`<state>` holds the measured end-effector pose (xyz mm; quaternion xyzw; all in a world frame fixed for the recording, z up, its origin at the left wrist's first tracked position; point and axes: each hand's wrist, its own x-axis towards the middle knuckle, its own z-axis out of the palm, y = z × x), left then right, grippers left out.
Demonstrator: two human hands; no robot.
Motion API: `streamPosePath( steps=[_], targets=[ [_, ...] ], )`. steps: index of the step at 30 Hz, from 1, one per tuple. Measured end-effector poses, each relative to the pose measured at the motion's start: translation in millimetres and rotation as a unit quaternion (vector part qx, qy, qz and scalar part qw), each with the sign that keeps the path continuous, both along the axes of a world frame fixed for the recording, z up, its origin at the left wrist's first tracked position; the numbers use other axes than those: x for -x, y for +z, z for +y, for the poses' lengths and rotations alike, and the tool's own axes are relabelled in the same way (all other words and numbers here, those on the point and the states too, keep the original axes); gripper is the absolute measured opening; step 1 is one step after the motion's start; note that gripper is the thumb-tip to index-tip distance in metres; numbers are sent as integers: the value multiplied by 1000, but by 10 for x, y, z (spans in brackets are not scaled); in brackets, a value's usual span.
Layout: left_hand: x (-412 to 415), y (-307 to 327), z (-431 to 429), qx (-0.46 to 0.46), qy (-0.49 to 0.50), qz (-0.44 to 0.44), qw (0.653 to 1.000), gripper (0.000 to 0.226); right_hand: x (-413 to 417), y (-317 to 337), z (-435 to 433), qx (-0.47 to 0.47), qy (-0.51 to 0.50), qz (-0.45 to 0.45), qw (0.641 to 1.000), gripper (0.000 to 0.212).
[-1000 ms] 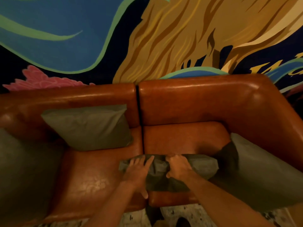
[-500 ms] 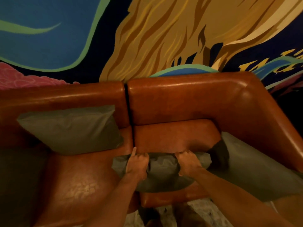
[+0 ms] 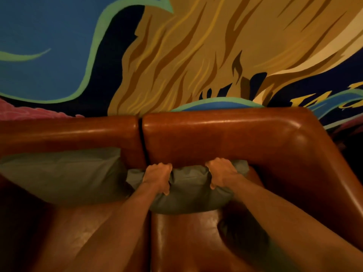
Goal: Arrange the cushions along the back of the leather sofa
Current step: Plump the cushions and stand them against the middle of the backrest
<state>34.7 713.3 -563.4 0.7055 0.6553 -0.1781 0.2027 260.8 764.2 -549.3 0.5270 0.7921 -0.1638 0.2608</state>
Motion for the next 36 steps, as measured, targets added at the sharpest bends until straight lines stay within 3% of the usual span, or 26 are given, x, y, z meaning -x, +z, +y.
streamPosePath(
  steps=[7, 13, 22, 27, 29, 31, 34, 36],
  targets=[
    [-397, -176, 809, 11, -5, -3, 1000, 77, -359, -98, 762, 15, -6, -13, 1000, 86],
    [-527, -283, 1241, 17, -4, 4, 1000, 77, -510, -268, 1189, 23, -4, 3, 1000, 87],
    [-482, -334, 1576, 10, 0, 44, 999, 75, -519, -371, 1514, 10, 21, 22, 999, 67],
    [-481, -407, 1519, 1, -2, 52, 999, 77, -521, -402, 1485, -6, 47, 17, 999, 67],
    [-479, -450, 1474, 12, -2, 46, 999, 86, -551, -448, 1438, -13, 47, 18, 999, 80],
    [-485, -485, 1445, 4, -16, 62, 998, 104, -572, -481, 1425, -13, 30, 27, 999, 109],
    [-623, -525, 1333, -58, -70, 86, 992, 142, -570, -528, 1437, 17, 27, 54, 998, 149],
    [-775, -600, 1192, -103, -118, 79, 985, 157, -554, -547, 1418, 43, 32, 51, 997, 162]
  ],
)
